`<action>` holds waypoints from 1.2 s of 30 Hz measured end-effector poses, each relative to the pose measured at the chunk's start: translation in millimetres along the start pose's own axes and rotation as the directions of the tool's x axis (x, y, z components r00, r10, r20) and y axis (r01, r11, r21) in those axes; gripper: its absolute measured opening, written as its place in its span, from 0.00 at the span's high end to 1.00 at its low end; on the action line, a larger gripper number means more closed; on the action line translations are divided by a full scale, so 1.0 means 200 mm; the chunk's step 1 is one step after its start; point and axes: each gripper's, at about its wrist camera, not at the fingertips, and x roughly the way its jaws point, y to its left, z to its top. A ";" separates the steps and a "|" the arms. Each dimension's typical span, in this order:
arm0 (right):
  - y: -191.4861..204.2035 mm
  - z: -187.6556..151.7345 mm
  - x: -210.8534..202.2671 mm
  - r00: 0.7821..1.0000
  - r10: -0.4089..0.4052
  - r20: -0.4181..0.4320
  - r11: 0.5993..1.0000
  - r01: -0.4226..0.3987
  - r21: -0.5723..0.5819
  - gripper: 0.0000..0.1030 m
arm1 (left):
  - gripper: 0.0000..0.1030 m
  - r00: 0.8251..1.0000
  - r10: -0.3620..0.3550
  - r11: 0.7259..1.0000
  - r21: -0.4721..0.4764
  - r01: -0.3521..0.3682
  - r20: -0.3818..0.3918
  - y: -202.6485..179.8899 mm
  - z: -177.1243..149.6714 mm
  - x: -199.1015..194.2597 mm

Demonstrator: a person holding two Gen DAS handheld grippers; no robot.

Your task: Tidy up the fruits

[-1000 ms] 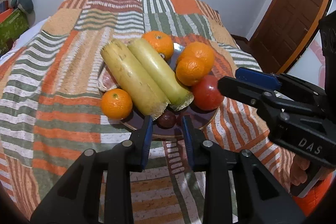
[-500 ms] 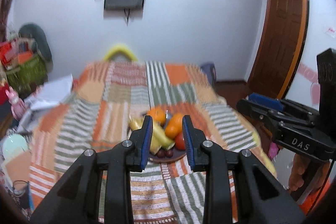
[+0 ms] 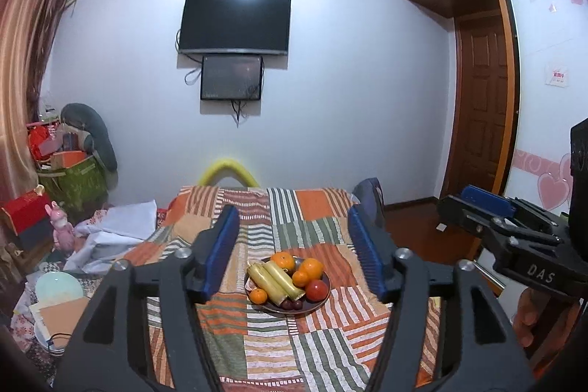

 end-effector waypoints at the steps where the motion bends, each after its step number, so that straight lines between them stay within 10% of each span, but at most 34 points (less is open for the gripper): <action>1: 0.00 -0.01 -0.01 1.000 -0.008 0.010 1.000 0.008 0.002 0.29 | 0.32 1.000 0.005 1.000 0.002 -0.005 0.007 0.00 0.00 -0.02; 13: 0.05 -0.04 -0.09 0.996 -0.073 0.049 0.997 0.074 -0.019 0.00 | 0.04 0.999 0.023 1.000 0.008 -0.024 0.036 -0.03 -0.02 -0.11; 36: 0.05 -0.08 -0.15 0.996 -0.082 0.040 0.996 0.083 -0.028 0.00 | 0.00 0.999 0.044 0.999 0.011 -0.044 0.030 -0.04 -0.06 -0.11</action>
